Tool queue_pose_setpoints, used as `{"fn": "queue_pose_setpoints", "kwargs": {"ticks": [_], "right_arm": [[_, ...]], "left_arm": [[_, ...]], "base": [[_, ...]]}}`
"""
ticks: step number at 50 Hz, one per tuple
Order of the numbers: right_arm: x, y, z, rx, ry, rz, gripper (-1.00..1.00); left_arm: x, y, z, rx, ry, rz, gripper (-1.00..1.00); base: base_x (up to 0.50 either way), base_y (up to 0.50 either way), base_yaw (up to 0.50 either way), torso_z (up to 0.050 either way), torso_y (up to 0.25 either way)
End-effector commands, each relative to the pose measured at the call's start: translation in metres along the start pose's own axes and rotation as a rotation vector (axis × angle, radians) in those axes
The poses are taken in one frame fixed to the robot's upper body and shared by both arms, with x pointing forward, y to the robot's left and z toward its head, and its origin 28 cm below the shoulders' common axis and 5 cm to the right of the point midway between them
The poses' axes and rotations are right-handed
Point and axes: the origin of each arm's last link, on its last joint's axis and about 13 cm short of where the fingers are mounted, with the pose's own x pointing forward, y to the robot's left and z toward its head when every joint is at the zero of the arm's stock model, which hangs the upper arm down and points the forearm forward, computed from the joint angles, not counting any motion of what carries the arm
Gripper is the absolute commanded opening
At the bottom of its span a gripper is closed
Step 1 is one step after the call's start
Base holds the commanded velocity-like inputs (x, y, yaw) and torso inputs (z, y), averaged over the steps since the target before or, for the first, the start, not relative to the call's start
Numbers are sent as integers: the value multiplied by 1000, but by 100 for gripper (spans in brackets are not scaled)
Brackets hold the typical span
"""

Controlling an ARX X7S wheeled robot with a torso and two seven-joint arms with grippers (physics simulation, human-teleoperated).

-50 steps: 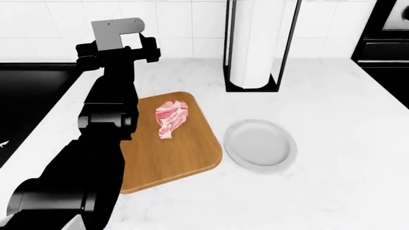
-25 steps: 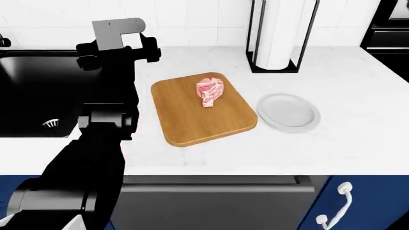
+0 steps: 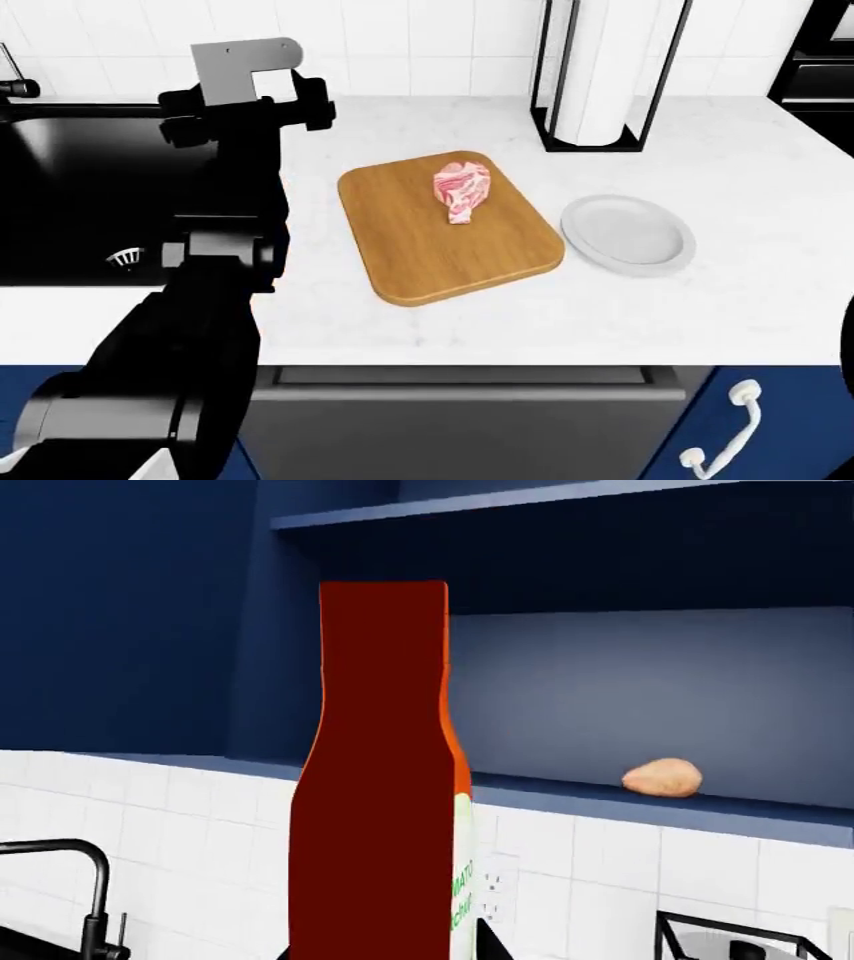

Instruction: Pick the pork chop from the plate and place it on the cutting board. Then pick the condiment bottle from the cabinet and place it next to the cutting board.

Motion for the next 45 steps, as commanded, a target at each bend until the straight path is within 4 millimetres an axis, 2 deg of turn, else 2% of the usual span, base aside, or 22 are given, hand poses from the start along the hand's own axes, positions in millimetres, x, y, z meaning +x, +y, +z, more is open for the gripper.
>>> {"fn": "queue_pose_setpoints", "kwargs": {"ticks": [1, 10, 17, 26, 36, 45], "right_arm": [[-13, 0, -35, 68, 21, 26, -100], [-25, 2, -73, 85, 7, 19, -100], [-24, 4, -109, 113, 4, 61, -100], [-32, 5, -138, 135, 7, 74, -100], [-58, -7, -164, 141, 59, 46, -100], [-93, -11, -178, 163, 61, -11, -100]], "left_arm": [[0, 0, 0, 0, -1, -1, 100], [0, 0, 0, 2, -5, -5, 100], [0, -1, 0, 5, -5, -5, 100], [0, -1, 0, 10, -8, -7, 100], [-1, -1, -1, 25, -11, -15, 100], [-1, -1, -1, 22, -10, -19, 100]], "base": [[0, 0, 0, 0, 0], [0, 0, 0, 0, 0], [0, 0, 0, 0, 0], [0, 0, 0, 0, 0], [0, 0, 0, 0, 0], [0, 0, 0, 0, 0]]}}
